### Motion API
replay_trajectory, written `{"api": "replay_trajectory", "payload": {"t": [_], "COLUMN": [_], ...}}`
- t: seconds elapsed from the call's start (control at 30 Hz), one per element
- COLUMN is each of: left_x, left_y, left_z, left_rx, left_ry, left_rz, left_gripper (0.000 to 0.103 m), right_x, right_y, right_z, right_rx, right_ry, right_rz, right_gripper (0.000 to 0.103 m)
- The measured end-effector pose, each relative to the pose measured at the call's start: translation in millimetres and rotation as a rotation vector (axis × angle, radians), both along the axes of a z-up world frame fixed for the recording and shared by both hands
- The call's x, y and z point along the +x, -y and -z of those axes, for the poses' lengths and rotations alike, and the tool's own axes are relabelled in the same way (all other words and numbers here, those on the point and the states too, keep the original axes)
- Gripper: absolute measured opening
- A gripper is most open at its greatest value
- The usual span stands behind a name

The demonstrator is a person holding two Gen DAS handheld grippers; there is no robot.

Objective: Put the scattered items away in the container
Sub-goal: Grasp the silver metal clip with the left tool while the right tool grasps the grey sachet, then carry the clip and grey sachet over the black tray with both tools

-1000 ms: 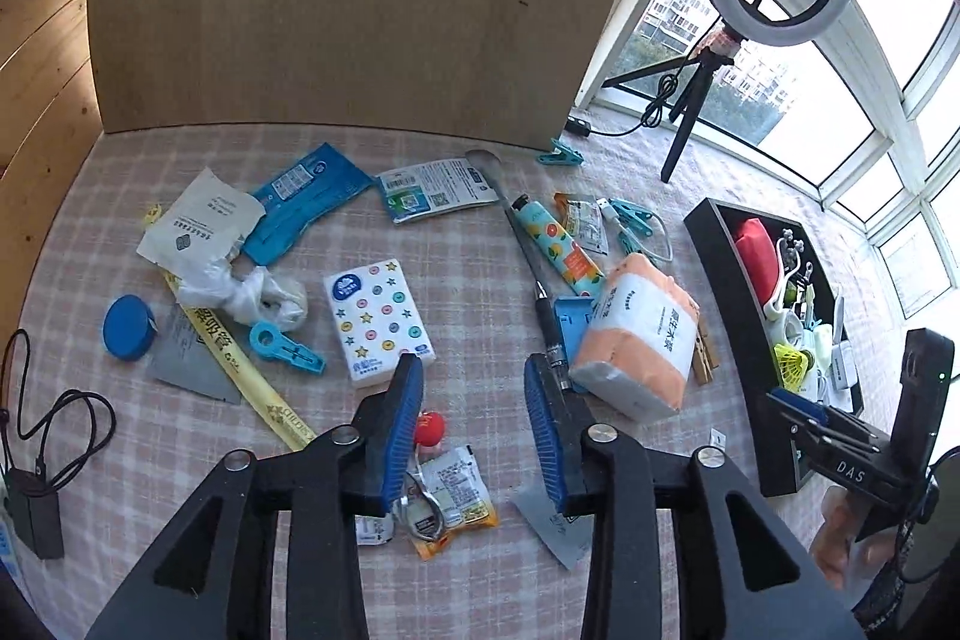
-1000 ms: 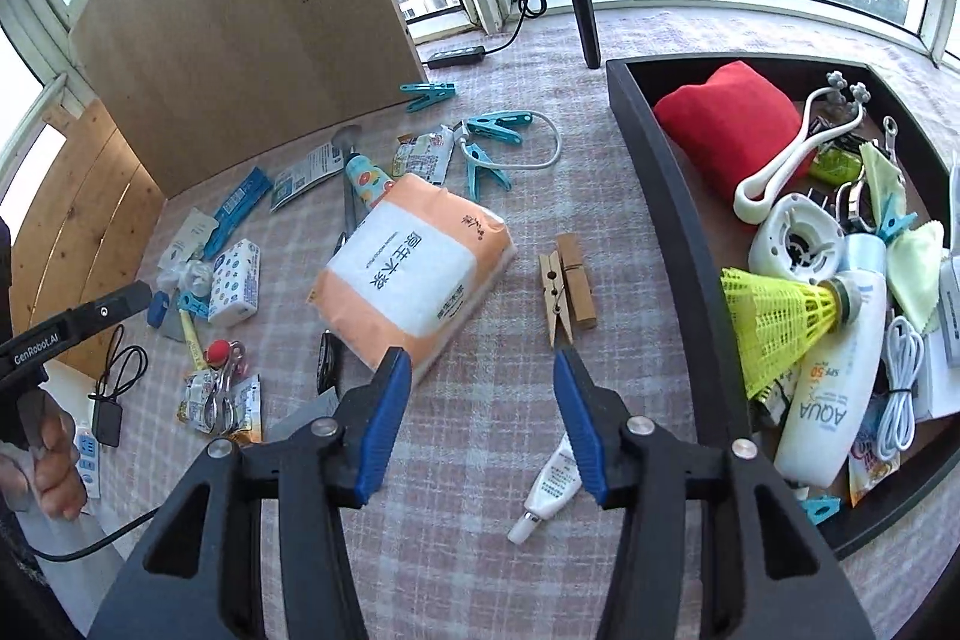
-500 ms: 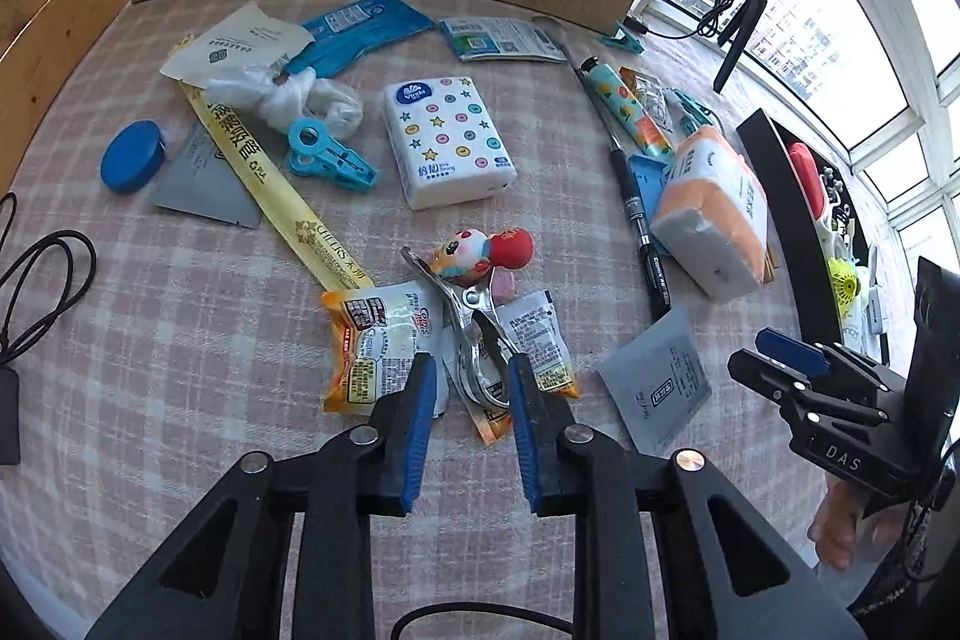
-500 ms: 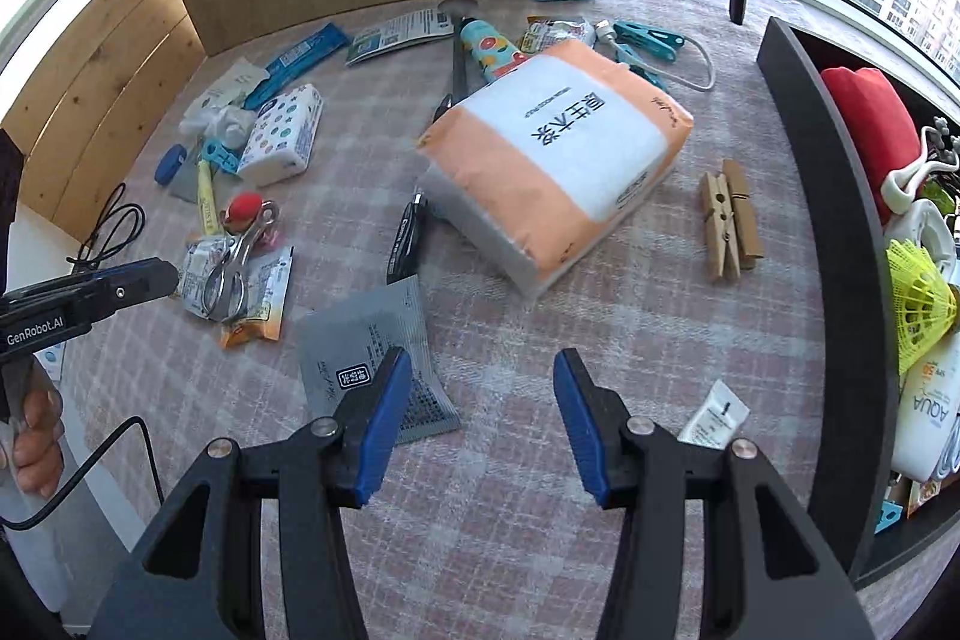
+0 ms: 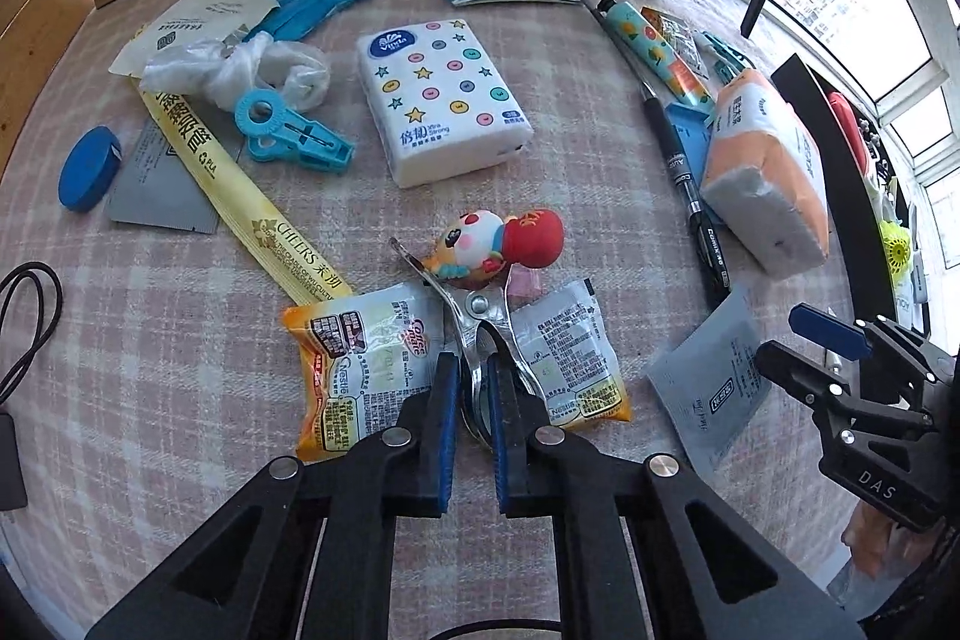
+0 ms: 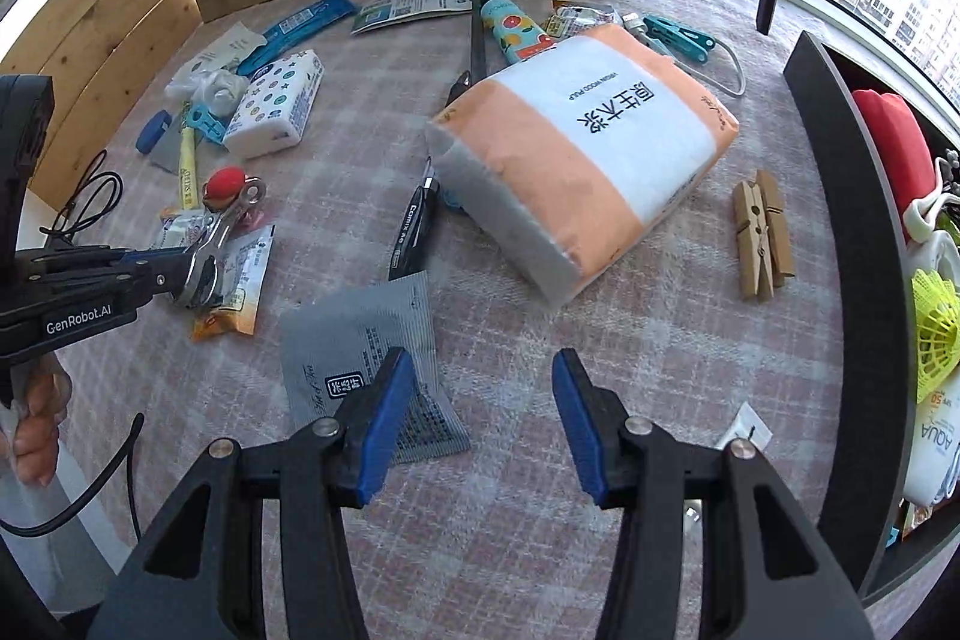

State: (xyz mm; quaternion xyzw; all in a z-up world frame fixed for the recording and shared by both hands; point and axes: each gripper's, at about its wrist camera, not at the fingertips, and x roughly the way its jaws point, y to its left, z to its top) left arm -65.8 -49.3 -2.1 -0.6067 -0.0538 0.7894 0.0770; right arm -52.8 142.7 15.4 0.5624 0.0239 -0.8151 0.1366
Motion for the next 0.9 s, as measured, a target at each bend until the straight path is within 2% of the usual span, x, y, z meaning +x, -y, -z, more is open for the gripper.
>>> {"api": "replay_trajectory", "payload": {"t": [0.13, 0.3, 0.4, 0.47, 0.57, 0.67, 0.77, 0.9], "left_x": [0.1, 2.3, 5.1, 6.8, 7.7, 12.0, 18.5, 16.7], "left_y": [-7.1, -3.8, 0.0, 2.4, 3.7, 7.7, 14.6, 21.3], "left_z": [0.7, 1.6, 2.4, 2.9, 2.2, -2.2, -9.3, -23.8], "left_rx": [-0.02, 0.017, 0.042, 0.054, 0.062, 0.068, 0.085, 0.145], "left_ry": [-0.016, -0.014, -0.007, -0.004, -0.005, -0.012, -0.021, -0.034], "left_rz": [0.021, 0.005, -0.004, -0.011, -0.017, -0.019, -0.016, -0.018], "left_gripper": [0.007, 0.006, 0.006, 0.006, 0.005, 0.005, 0.005, 0.005], "right_x": [-6.9, -7.9, -6.0, -3.7, -1.6, -1.2, 2.3, 6.2], "right_y": [6.2, 11.6, 13.3, 14.3, 14.7, 8.6, 2.8, -2.1], "right_z": [7.5, 7.4, 6.5, 6.4, 5.0, 0.0, -9.3, -21.3], "right_rx": [-0.011, -0.026, -0.033, -0.054, -0.048, -0.098, -0.103, -0.11], "right_ry": [0.024, 0.022, 0.024, 0.029, 0.02, 0.025, -0.002, -0.035], "right_rz": [-0.016, -0.043, -0.064, -0.081, -0.068, -0.038, -0.017, -0.002], "right_gripper": [0.048, 0.048, 0.043, 0.021, 0.014, 0.01, 0.009, 0.009]}}
